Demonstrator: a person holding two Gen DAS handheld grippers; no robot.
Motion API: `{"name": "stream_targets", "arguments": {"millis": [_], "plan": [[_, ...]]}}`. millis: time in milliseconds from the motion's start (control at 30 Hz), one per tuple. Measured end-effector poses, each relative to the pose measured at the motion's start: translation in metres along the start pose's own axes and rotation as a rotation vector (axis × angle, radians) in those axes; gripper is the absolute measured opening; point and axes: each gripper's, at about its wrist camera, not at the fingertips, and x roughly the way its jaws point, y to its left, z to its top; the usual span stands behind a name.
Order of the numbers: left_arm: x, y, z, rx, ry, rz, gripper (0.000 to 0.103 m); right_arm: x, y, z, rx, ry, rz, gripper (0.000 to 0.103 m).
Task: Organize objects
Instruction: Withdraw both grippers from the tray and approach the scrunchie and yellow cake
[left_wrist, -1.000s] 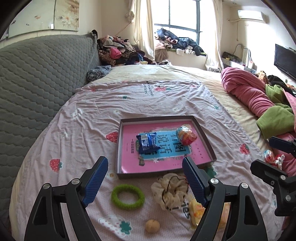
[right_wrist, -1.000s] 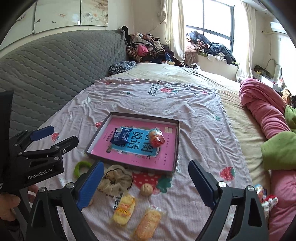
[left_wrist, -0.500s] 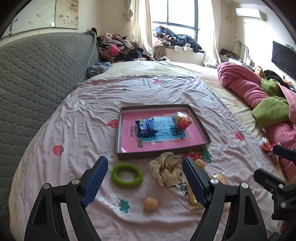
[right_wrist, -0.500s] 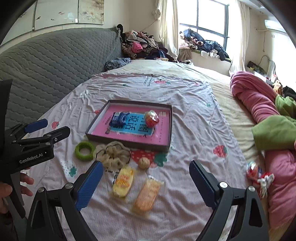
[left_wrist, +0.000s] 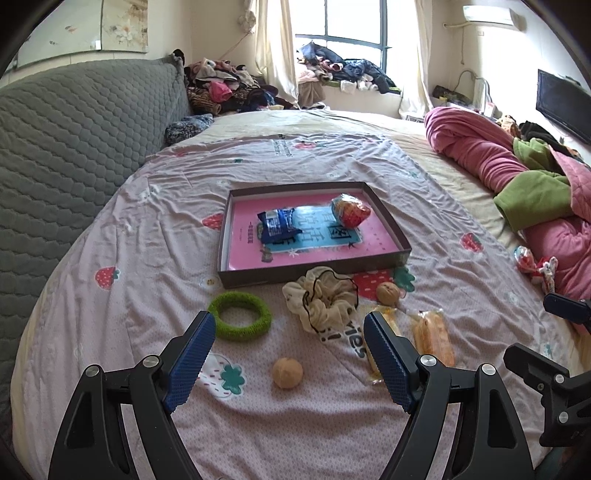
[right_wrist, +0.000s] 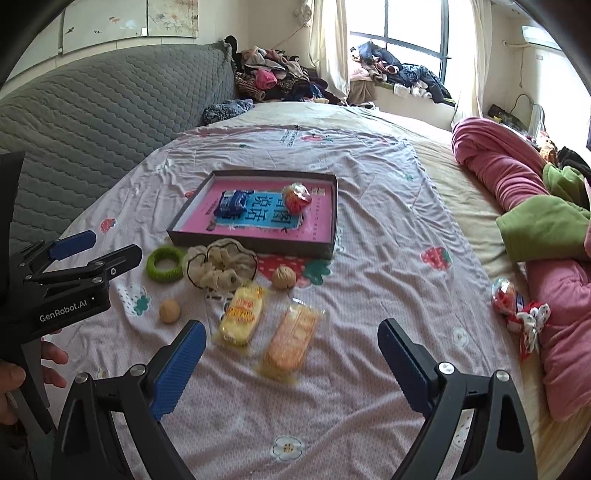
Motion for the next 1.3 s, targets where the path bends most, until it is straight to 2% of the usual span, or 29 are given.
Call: {"name": "stream_targets", "arguments": {"millis": [533, 1300], "plan": [[0.018, -0.009, -0.023, 0.013, 0.039, -0.008, 0.083, 0.018, -0.005, -0.025, 0.024, 0.049, 0.018, 0.094], [0.049, -0.014, -0.032, 0.029, 0.095, -0.013, 0.083, 0.056, -0.01, -0.042, 0.052, 0.121, 0.015, 0.094]]}}
